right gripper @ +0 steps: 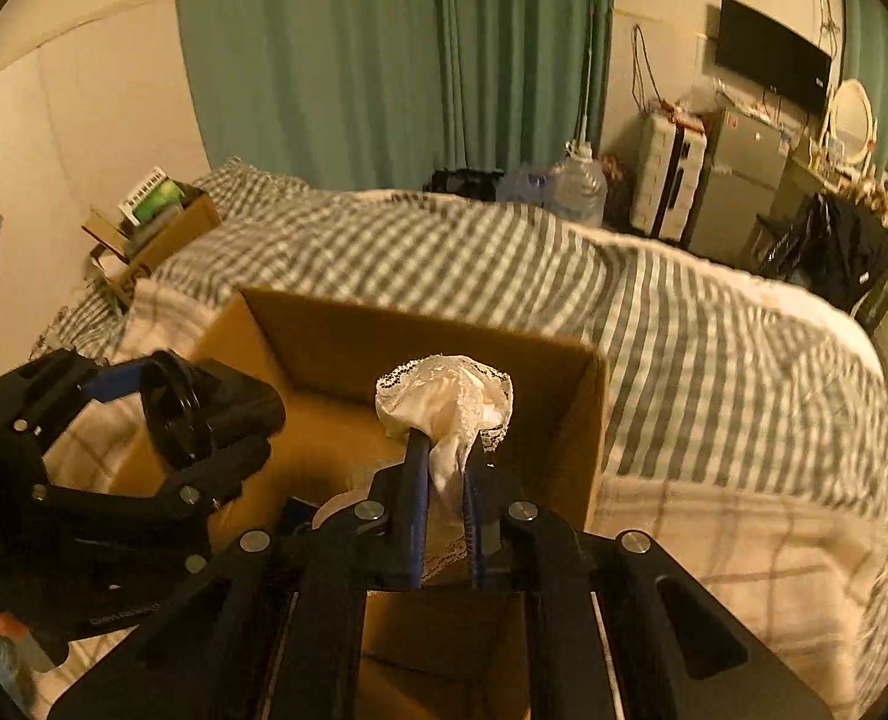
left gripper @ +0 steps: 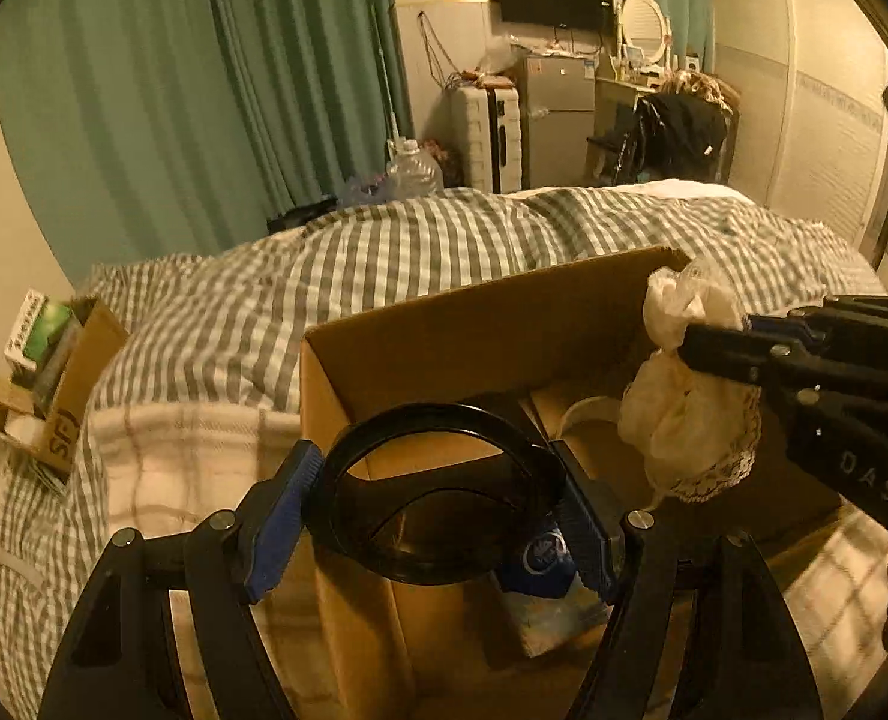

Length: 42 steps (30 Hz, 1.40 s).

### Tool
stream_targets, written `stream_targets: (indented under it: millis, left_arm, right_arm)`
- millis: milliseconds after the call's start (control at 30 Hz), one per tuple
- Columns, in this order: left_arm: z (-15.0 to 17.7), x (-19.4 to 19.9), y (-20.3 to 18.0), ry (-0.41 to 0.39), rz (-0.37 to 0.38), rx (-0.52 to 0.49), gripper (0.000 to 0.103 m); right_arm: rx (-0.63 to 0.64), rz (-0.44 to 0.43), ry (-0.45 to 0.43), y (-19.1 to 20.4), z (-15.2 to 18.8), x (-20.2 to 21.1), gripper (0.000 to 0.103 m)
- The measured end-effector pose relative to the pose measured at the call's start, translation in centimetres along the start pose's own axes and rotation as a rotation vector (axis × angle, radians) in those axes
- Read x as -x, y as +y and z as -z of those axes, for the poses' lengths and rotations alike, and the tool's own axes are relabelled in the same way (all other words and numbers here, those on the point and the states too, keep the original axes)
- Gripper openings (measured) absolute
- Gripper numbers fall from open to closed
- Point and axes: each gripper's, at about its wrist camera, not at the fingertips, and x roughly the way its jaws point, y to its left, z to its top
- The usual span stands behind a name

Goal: Organize objects
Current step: 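Lower the bag and black ring into the box and open both tools, then grasp the light blue earbud case with the right tool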

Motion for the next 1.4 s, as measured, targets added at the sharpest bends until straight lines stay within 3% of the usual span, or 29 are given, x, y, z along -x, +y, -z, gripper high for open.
stream_targets:
  millis: [67, 133, 167, 233, 333, 633, 767, 900, 1033, 1167, 1267, 1400]
  left_arm:
    - [-0.2, 0.0, -0.3, 0.003, 0.008, 0.002, 0.078]
    - [-0.5, 0.4, -0.3, 0.000, 0.017, 0.006, 0.079]
    - [-0.7, 0.8, -0.5, -0.005, 0.012, 0.006, 0.086]
    - [-1.0, 2.2, -0.6, -0.027, -0.020, 0.014, 0.103]
    - [-1.2, 5.2, -0.3, -0.062, -0.031, 0.025, 0.103]
    - [0.0, 16.2, 1.2, -0.119, -0.001, 0.071, 0.103]
    - [2.0, 20.5, 1.2, -0.145, 0.009, 0.065, 0.103]
    - [5.2, 23.0, 1.3, -0.146, -0.002, 0.064, 0.103]
    - [9.1, 22.8, 1.6, -0.111, -0.006, 0.099, 0.103]
    - [13.3, 20.7, 2.0, -0.081, -0.009, 0.177, 0.103]
    - [15.9, 18.0, 1.9, -0.048, -0.016, 0.213, 0.103]
    - [18.3, 14.9, 1.2, 0.024, -0.073, 0.139, 0.103]
  right_arm:
    - [-0.023, -0.015, -0.012, -0.5, 0.4, 0.0, 0.019]
    - [-0.044, -0.019, -0.036, -0.8, 0.4, 0.9, 0.061]
    - [-0.058, -0.006, -0.058, -1.1, 0.0, 1.7, 0.067]
    - [-0.068, 0.002, -0.096, -1.2, -0.3, 3.7, 0.068]
    - [-0.059, 0.049, -0.118, -1.2, -0.9, 7.5, 0.077]
    - [0.024, 0.156, -0.175, 1.8, -0.3, 19.9, 0.086]
    - [0.060, 0.171, -0.206, 4.6, 1.7, 25.6, 0.089]
    - [0.047, 0.148, -0.208, 6.5, 5.0, 28.2, 0.090]
    - [0.009, 0.103, -0.191, 7.8, 9.0, 27.6, 0.090]
    - [-0.052, 0.072, -0.164, 8.3, 13.5, 23.9, 0.090]
    - [-0.061, 0.022, -0.049, 8.7, 15.9, 19.2, 0.090]
    - [-0.029, 0.007, 0.070, 9.6, 18.1, 14.5, 0.090]
